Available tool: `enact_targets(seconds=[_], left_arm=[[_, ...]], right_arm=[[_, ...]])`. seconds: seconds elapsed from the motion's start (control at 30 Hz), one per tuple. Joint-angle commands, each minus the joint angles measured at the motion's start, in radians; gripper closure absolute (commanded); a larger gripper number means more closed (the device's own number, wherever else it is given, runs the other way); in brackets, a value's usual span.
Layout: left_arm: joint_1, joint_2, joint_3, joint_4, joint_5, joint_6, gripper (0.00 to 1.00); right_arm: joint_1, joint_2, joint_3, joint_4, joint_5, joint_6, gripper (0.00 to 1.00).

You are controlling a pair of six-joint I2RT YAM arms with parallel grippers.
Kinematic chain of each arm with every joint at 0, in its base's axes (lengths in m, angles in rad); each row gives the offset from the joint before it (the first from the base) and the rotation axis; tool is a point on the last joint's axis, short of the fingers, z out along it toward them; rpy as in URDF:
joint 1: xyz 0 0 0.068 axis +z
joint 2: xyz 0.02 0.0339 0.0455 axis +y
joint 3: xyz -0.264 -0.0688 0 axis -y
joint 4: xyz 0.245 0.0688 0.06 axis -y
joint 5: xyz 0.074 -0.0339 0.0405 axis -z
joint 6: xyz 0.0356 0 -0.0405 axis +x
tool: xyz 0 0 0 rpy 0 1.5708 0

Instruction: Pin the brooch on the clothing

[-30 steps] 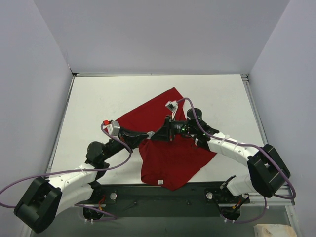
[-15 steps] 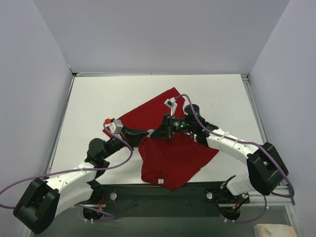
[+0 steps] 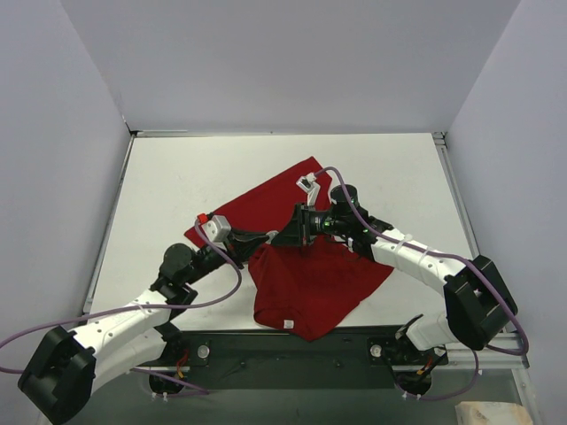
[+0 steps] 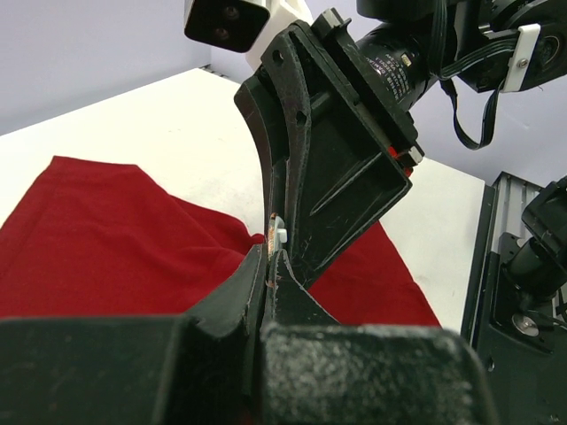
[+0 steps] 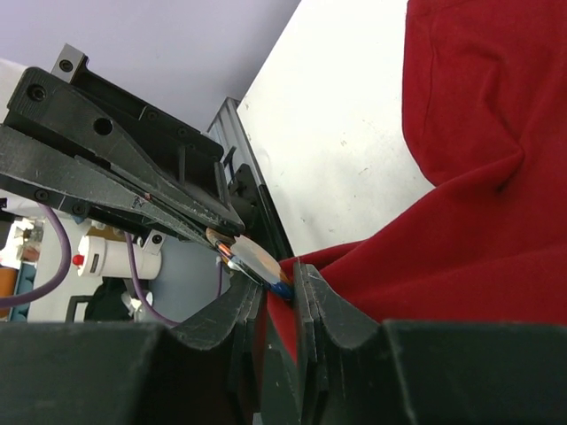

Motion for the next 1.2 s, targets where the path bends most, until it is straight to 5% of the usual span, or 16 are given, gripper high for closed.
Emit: enact_targets(seconds=[0.0,0.37,1.0,1.17], left_arm=[[-0.08,-0.015,0.039,-0.012,0.164,0.004,1.0],[-0.078,-0.089,-0.045,0.03,0.074,-0.003,1.0],[-0.052,-0.135,-0.108,0.061,-0.017,-0.034,1.0],[-0.046,-0.162,-0.116,0.025,-0.074,-0.031,1.0]], right_arm=[[0.017,0.008,0.051,0.181,0.067,0.087,0.97],[-0.034,0.038,-0.037,0.452,0.041,0.239,0.99],[-0.047,0.042,-0.07,0.54,0.028,0.266,0.99],[-0.047,0.038,-0.083,0.593,0.01,0.276,0.89]])
